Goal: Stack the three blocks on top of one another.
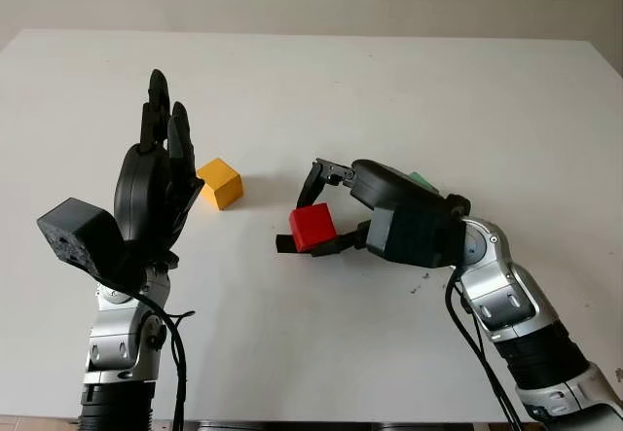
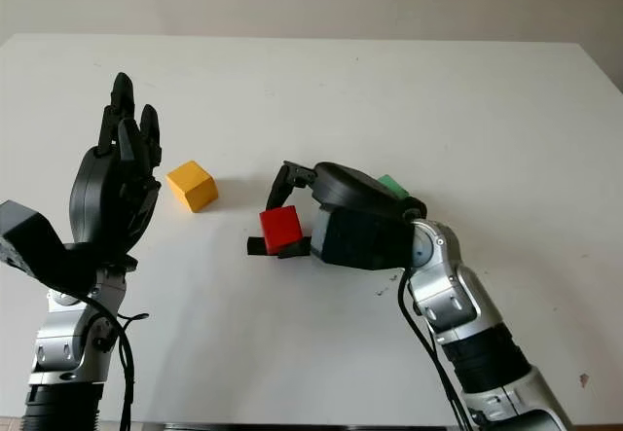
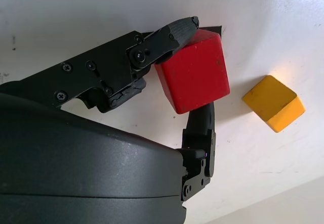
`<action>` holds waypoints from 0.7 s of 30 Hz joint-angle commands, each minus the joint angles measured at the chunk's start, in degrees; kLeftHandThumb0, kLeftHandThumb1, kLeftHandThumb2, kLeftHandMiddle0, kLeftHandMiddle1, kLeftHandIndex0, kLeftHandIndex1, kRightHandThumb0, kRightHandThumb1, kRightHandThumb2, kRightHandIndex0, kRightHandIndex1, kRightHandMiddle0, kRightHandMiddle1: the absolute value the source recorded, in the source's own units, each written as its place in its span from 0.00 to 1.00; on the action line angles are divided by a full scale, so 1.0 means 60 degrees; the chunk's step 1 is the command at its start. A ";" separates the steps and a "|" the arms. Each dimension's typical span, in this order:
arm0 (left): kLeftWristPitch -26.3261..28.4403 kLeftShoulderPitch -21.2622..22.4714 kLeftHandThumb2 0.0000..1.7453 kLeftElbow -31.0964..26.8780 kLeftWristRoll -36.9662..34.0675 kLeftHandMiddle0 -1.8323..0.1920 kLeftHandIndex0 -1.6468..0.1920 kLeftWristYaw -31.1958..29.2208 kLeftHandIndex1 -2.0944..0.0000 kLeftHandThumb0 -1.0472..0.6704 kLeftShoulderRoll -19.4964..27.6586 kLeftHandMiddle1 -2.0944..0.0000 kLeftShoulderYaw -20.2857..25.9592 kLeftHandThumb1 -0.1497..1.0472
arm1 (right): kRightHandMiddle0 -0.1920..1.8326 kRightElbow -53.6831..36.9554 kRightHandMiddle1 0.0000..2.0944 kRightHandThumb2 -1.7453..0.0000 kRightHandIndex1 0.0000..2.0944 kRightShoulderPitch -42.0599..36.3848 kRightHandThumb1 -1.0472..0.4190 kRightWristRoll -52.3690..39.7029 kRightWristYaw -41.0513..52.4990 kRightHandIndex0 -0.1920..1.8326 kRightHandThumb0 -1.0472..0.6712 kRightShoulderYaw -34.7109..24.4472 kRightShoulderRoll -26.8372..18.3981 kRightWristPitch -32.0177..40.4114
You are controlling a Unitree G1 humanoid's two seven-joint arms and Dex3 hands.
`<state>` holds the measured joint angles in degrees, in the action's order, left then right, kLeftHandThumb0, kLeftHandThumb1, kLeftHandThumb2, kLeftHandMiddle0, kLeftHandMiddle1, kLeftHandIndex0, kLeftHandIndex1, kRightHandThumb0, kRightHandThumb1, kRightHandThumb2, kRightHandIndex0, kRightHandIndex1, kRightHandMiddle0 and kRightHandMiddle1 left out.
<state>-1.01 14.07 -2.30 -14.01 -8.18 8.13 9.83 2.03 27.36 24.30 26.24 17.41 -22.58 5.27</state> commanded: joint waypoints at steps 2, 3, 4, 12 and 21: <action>-0.0004 0.0016 0.40 -0.0170 0.0051 1.00 1.00 0.0033 1.00 0.17 -0.0010 1.00 -0.0004 1.00 | 0.22 0.0154 0.81 0.97 0.03 0.0203 0.04 0.0085 -0.0082 0.18 0.34 0.0082 -0.0008 -0.0259; -0.0006 0.0016 0.40 -0.0171 0.0042 1.00 1.00 0.0034 1.00 0.17 -0.0017 1.00 -0.0005 1.00 | 0.21 0.0229 0.80 0.97 0.03 0.0230 0.05 0.0155 -0.0102 0.18 0.34 0.0124 -0.0057 -0.0399; -0.0006 0.0018 0.40 -0.0169 0.0032 1.00 1.00 0.0031 1.00 0.17 -0.0021 1.00 -0.0005 1.00 | 0.18 0.0284 0.77 0.97 0.03 0.0248 0.04 0.0207 -0.0114 0.18 0.33 0.0148 -0.0088 -0.0505; -0.0008 0.0045 0.40 -0.0138 -0.0091 1.00 1.00 -0.0069 1.00 0.18 -0.0016 1.00 0.0030 1.00 | 0.04 0.0368 0.43 0.97 0.01 0.0240 0.05 0.0410 -0.0075 0.11 0.25 0.0156 -0.0277 -0.1123; 0.0020 0.0067 0.40 -0.0150 -0.0031 1.00 1.00 -0.0001 1.00 0.18 -0.0011 1.00 0.0005 1.00 | 0.03 0.0293 0.26 0.97 0.01 0.0241 0.06 0.0454 0.0057 0.04 0.23 0.0150 -0.0370 -0.1407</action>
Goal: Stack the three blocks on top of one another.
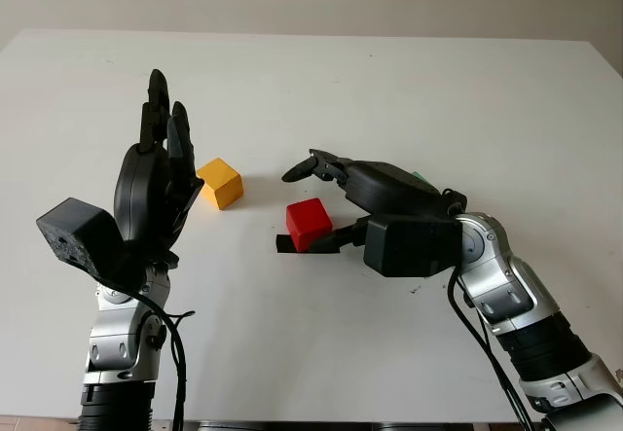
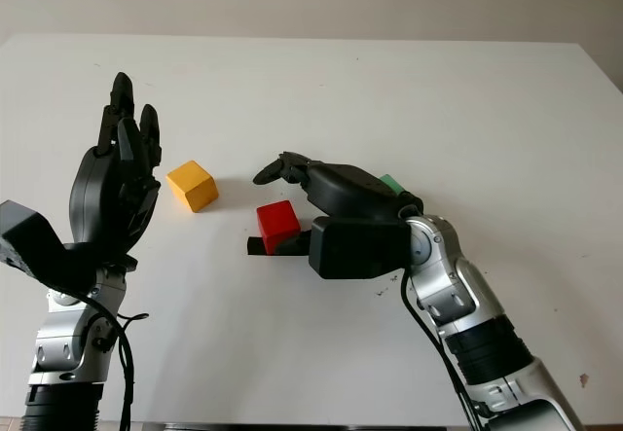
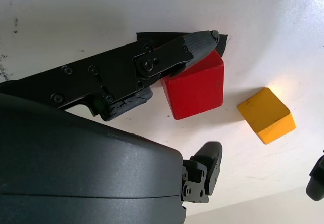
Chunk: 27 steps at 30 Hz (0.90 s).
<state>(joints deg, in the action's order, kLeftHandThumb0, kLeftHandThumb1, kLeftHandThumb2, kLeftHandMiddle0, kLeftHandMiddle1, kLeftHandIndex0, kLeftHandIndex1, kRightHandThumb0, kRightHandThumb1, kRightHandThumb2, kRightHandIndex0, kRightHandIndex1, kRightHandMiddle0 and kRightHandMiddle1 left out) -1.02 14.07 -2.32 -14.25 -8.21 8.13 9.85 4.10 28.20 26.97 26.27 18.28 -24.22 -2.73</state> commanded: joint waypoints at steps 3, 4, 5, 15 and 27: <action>0.0015 0.0076 0.41 -0.0126 -0.0010 1.00 1.00 0.0003 1.00 0.18 -0.0020 1.00 0.0009 1.00 | 0.02 -0.0222 0.16 0.97 0.01 0.0165 0.05 0.0013 0.0353 0.01 0.20 0.0041 -0.0194 -0.0038; 0.0013 0.0080 0.41 -0.0118 -0.0015 1.00 1.00 -0.0007 1.00 0.18 -0.0015 1.00 0.0010 1.00 | 0.02 -0.0260 0.14 0.97 0.00 0.0196 0.05 -0.0021 0.0477 0.00 0.19 0.0036 -0.0216 -0.0043; 0.0011 0.0083 0.41 -0.0114 -0.0018 1.00 1.00 -0.0014 1.00 0.18 -0.0011 1.00 0.0010 1.00 | 0.01 -0.0281 0.12 0.97 0.00 0.0215 0.05 -0.0042 0.0563 0.00 0.18 0.0027 -0.0227 -0.0045; 0.0007 0.0148 0.40 -0.0084 0.0098 1.00 1.00 -0.0003 1.00 0.17 0.0136 1.00 0.0083 1.00 | 0.00 -0.0368 0.00 0.93 0.00 0.0465 0.01 -0.2493 0.0492 0.00 0.15 -0.1384 0.0289 -0.0464; 0.0311 0.0569 0.37 -0.0120 0.0053 1.00 1.00 -0.0416 1.00 0.17 0.0956 1.00 0.0403 1.00 | 0.03 0.0411 0.03 0.67 0.02 0.0952 0.00 -0.3930 -0.0846 0.03 0.14 -0.3342 0.0245 -0.0390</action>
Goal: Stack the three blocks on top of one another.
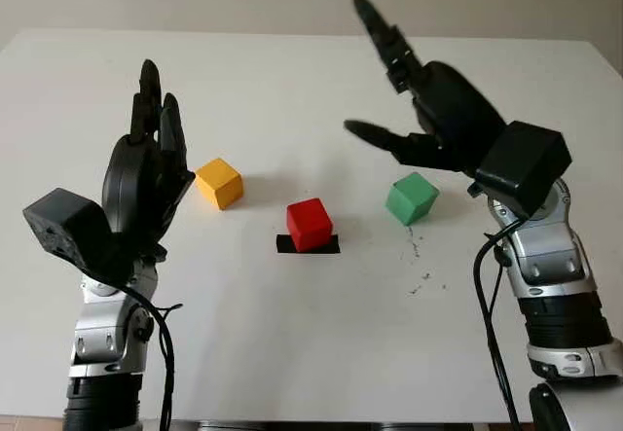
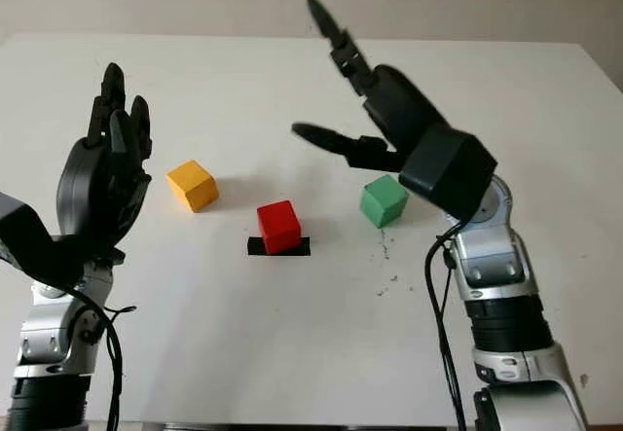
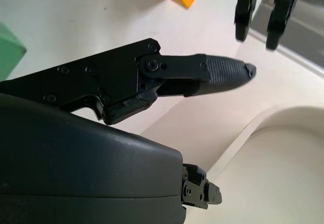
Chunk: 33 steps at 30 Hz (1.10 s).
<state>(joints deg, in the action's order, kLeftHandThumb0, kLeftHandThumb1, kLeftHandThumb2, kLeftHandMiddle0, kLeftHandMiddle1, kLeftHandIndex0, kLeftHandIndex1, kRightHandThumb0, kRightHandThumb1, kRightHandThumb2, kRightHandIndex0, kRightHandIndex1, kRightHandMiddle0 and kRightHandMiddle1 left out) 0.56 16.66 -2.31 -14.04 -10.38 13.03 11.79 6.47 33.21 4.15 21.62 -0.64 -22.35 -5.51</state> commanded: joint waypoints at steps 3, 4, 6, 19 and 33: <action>0.0079 0.0297 0.36 -0.0049 0.0108 1.00 1.00 -0.0158 1.00 0.17 0.0477 1.00 0.0173 1.00 | 0.03 0.0236 0.02 0.67 0.02 0.0055 0.00 -0.0912 0.0025 0.01 0.16 -0.0619 0.0050 0.0379; 0.0123 0.0368 0.36 -0.0027 0.0142 1.00 1.00 -0.0194 1.00 0.17 0.0621 1.00 0.0223 1.00 | 0.02 0.0233 0.02 0.68 0.01 -0.0004 0.00 -0.1191 0.0019 0.00 0.17 -0.0775 0.0092 0.0596; 0.0195 0.0494 0.36 0.0021 0.0133 1.00 1.00 -0.0365 1.00 0.19 0.0956 1.00 0.0337 1.00 | 0.02 0.0151 0.02 0.68 0.00 -0.0163 0.00 -0.1542 -0.0087 0.00 0.18 -0.1003 0.0148 0.0955; 0.1010 0.1759 0.20 0.0319 0.1398 0.89 0.91 -0.1554 0.96 0.22 0.3777 0.95 0.0205 1.00 | 0.00 -0.0591 0.00 0.64 0.00 -0.1390 0.00 -0.3334 -0.1082 0.00 0.19 -0.2042 0.0940 0.3197; -0.1275 0.5150 0.02 0.2632 0.5512 0.67 0.56 -0.3334 0.94 0.29 0.6667 0.98 -0.2516 0.74 | 0.00 -0.1058 0.00 0.62 0.00 -0.1854 0.00 -0.3486 -0.1478 0.00 0.19 -0.2039 0.1285 0.3190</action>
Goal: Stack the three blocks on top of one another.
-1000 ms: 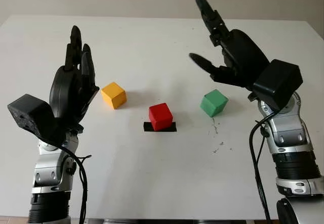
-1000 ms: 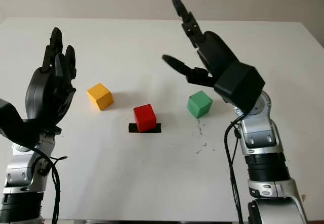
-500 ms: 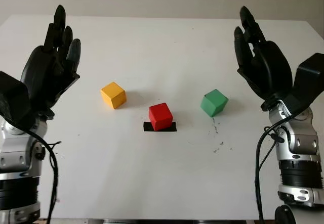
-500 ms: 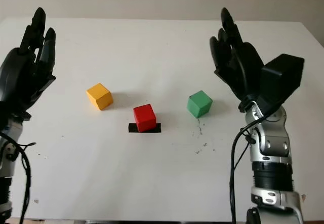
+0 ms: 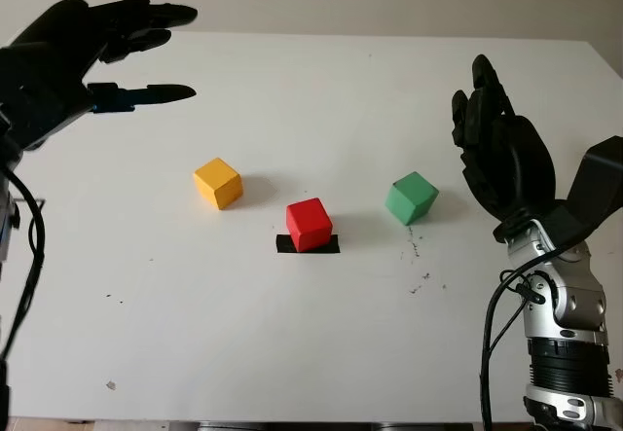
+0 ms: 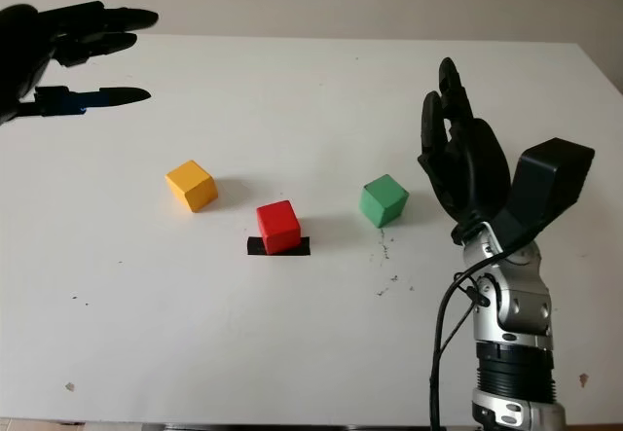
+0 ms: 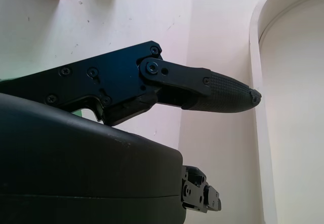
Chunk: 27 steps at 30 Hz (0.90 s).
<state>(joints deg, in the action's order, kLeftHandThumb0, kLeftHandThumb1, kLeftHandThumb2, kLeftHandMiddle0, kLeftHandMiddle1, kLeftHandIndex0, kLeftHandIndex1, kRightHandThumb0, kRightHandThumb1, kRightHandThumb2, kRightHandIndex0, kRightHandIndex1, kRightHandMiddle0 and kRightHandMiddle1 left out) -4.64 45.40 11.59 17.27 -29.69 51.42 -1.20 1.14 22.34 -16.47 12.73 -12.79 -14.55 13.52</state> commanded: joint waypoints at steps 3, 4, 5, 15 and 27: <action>-0.1870 0.0934 0.02 0.1237 0.1437 0.69 0.57 -0.0019 0.96 0.26 0.0507 0.98 -0.1105 0.72 | 0.00 -0.0188 0.00 0.62 0.00 -0.0040 0.00 -0.0026 0.0014 0.00 0.19 -0.0015 -0.0041 0.0010; -0.2243 0.1070 0.02 0.1494 0.1665 0.70 0.57 0.0069 0.96 0.25 0.0513 0.99 -0.1240 0.71 | 0.00 -0.0192 0.00 0.62 0.00 -0.0040 0.00 -0.0021 0.0013 0.00 0.19 -0.0017 -0.0044 0.0001; -0.2841 0.1301 0.02 0.1878 0.2011 0.71 0.57 0.0168 0.96 0.24 0.0526 0.99 -0.1501 0.71 | 0.00 -0.0221 0.00 0.62 0.00 -0.0034 0.00 -0.0018 -0.0001 0.00 0.19 -0.0026 -0.0063 0.0037; -0.4705 0.2017 0.04 0.2763 0.4421 0.83 0.62 0.0583 0.98 0.25 0.0098 0.99 -0.3035 0.75 | 0.00 -0.0286 0.00 0.61 0.00 -0.0008 0.00 0.0017 -0.0072 0.00 0.19 -0.0057 -0.0079 0.0088; -0.5520 0.1592 0.03 0.3507 0.5082 0.90 0.65 0.2188 0.98 0.27 -0.0305 0.99 -0.3402 0.78 | 0.00 -0.0272 0.00 0.61 0.00 -0.0035 0.00 0.0010 -0.0103 0.00 0.19 -0.0042 -0.0021 0.0066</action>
<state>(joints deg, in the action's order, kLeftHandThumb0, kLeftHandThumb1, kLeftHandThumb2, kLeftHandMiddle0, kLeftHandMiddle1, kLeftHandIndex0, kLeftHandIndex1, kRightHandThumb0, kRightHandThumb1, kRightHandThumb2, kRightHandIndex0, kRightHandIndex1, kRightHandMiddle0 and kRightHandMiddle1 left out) -37.23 55.66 32.11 47.09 -17.78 49.80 -20.71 0.36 22.17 -16.33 12.10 -12.96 -14.54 14.20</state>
